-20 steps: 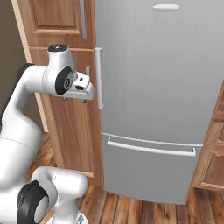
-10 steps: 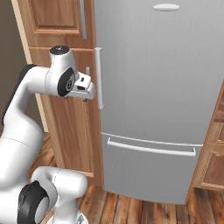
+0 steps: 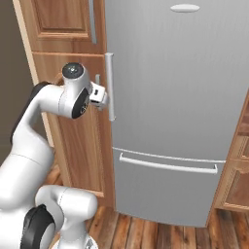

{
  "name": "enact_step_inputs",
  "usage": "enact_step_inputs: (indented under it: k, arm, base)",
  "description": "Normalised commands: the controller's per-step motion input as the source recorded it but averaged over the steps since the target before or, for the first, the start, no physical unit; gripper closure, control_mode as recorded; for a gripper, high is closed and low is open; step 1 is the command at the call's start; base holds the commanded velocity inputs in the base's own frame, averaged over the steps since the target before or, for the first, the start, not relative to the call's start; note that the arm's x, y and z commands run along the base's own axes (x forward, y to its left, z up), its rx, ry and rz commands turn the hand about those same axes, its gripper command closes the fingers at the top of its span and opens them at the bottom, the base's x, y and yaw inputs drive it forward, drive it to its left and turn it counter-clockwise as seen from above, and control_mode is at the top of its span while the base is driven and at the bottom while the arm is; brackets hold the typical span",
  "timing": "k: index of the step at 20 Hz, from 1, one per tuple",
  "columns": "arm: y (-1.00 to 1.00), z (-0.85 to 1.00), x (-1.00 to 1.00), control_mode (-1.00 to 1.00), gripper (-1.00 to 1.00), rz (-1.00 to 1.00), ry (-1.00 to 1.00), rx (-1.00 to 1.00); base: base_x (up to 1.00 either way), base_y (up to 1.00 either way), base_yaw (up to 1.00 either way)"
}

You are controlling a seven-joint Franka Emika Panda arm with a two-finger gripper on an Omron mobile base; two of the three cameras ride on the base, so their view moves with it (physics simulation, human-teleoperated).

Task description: Open the fridge, remove the kiwi, onion, and shrimp, and place them on any counter.

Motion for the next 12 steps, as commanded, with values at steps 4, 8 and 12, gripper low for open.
enact_step_inputs:
  k: [4,8,12]
  arm:
    - [-0.04,0.24,0.3,-1.0,-1.0,-0.01,-0.08,0.04]
    - [0.0,0.31,0.32,-1.0,-1.0,-0.01,-0.02,0.0]
    - [0.0,0.46,0.34,-1.0,-1.0,-0.04,0.0,0.0]
  base:
    - [0.0,0.0,0.0]
    - [0.0,0.0,0.0]
    - [0.0,0.0,0.0]
